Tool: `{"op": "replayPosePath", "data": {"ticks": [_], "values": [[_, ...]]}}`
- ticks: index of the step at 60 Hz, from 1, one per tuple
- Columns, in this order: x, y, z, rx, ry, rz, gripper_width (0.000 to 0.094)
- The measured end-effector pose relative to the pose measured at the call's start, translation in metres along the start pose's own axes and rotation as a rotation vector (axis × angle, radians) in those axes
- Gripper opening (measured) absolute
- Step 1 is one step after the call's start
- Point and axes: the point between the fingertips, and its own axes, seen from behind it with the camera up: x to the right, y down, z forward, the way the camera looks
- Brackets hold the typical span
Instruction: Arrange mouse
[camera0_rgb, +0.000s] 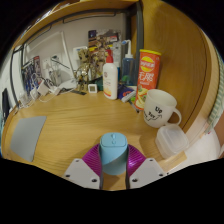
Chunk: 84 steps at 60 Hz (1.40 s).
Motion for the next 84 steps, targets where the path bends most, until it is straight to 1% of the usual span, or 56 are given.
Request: {"op": "replayPosePath", "data": {"ticks": [5,9,17,26,33,37,42,48,53,63,69,73,75,78,80,84], "values": [[0.001,-0.007,-0.008,-0.017,0.034,0.029,0.0295],[0.003,-0.032,-0.026,0.025,0.083,0.005,0.0294],[-0.026,-0.103,-0.077,0.139,0.119,-0.007,0.0295],[-0.105,-0.165,-0.128,0.246,0.080,-0.030,0.0294],[-0.185,-0.183,-0.149,0.291,0.015,-0.058,0.0293],[-0.230,-0.177,-0.148,0.293,-0.024,-0.079,0.0294],[-0.286,-0.159,-0.140,0.262,-0.083,-0.093,0.0296],[-0.335,-0.125,-0.119,0.214,-0.136,-0.115,0.0295],[-0.364,-0.097,-0.097,0.149,-0.158,-0.114,0.0295],[-0.386,-0.043,-0.048,0.034,-0.175,-0.098,0.0301],[-0.388,-0.024,-0.022,-0.008,-0.171,-0.086,0.0302],[-0.386,-0.017,-0.009,-0.020,-0.161,-0.087,0.0302],[-0.386,-0.013,-0.004,-0.031,-0.163,-0.089,0.0325],[-0.387,-0.004,0.001,-0.054,-0.167,-0.086,0.0332],[-0.387,-0.006,0.002,-0.038,-0.167,-0.092,0.0336],[-0.386,-0.003,0.003,-0.034,-0.156,-0.121,0.0381]]}}
